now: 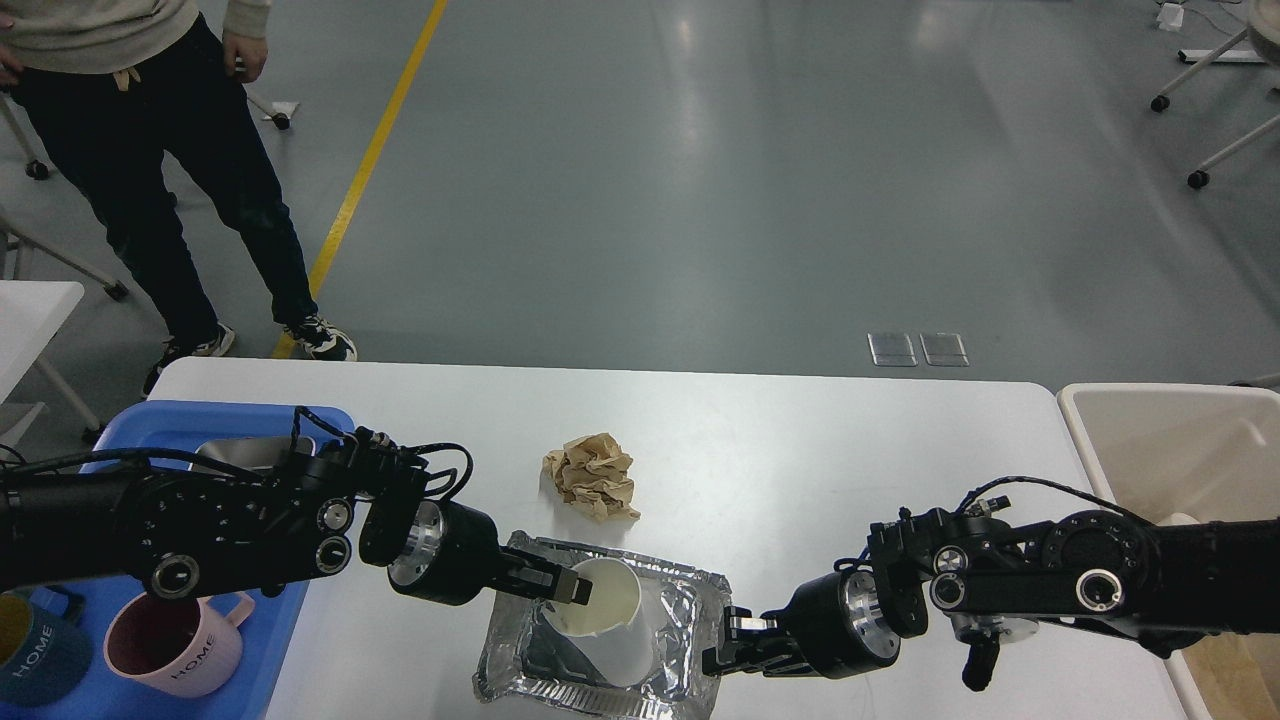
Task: Tidy desktop
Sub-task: 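Drop the paper cup into the foil tray and withdraw the left gripper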
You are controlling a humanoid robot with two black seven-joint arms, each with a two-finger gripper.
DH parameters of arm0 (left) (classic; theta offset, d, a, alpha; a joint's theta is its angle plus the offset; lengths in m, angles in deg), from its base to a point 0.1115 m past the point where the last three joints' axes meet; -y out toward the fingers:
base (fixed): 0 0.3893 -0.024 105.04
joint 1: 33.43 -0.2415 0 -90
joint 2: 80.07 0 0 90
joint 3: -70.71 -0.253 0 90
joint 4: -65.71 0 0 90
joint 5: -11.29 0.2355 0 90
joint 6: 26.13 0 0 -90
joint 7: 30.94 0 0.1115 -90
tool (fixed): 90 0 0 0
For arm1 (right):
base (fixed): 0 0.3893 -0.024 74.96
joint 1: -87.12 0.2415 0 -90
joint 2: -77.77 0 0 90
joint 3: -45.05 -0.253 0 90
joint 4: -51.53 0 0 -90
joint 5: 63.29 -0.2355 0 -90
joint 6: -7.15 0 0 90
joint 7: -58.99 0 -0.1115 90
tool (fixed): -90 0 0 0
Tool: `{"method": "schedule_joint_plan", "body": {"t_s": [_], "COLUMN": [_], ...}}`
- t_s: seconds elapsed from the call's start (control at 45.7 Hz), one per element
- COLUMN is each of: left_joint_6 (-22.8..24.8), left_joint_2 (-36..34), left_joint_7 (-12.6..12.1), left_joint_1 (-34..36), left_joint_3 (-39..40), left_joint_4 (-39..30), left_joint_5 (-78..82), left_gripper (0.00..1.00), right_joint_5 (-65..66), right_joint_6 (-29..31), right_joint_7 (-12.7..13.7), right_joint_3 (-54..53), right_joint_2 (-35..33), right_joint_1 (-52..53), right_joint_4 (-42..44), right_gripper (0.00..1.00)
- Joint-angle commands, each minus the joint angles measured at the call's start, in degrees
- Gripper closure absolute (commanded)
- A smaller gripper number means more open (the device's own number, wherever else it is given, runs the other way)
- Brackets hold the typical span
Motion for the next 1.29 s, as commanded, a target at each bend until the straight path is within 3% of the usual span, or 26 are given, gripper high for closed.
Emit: {"method": "schedule_joint_plan", "body": {"t_s": [0.0, 0.241, 0.766, 0.963, 1.269], "left_joint_6": [-1.00, -3.11, -4.25, -4.17, -5.75], "left_joint_2": [3.70, 6.70, 5.29, -4.28, -31.96], "left_joint_7": [0.02, 0.02, -0.07, 0.10, 0.98], "left_joint_1": [-1.84, -2.02, -1.23, -1.05, -3.16], "left_joint_3": [0.81, 4.06, 10.31, 12.94, 14.00], "left_joint_4": [2.45, 3.60, 3.51, 1.41, -8.18], "left_joint_5": [-0.49, -2.16, -8.04, -11.47, -15.87], "left_gripper": [0.39, 0.36, 0.31, 0.18, 0.12], "right_joint_5": [0.02, 0.02, 0.20, 0.02, 0.02], "right_joint_6": [0.00, 0.00, -1.05, -1.41, -1.40], "right_joint_7": [0.00, 0.00, -0.09, -0.09, -0.09], "right_joint_3": [-0.28, -0.01, 0.25, 0.16, 0.07], "right_joint_2": [0.08, -0.09, -0.19, -0.45, -0.71], "right_joint_1": [0.41, 0.32, 0.15, -0.12, 0.32], "right_joint_4": [0.00, 0.00, -2.02, -0.79, -0.79], "right_gripper": [1.00, 1.00, 1.00, 1.00, 1.00]}}
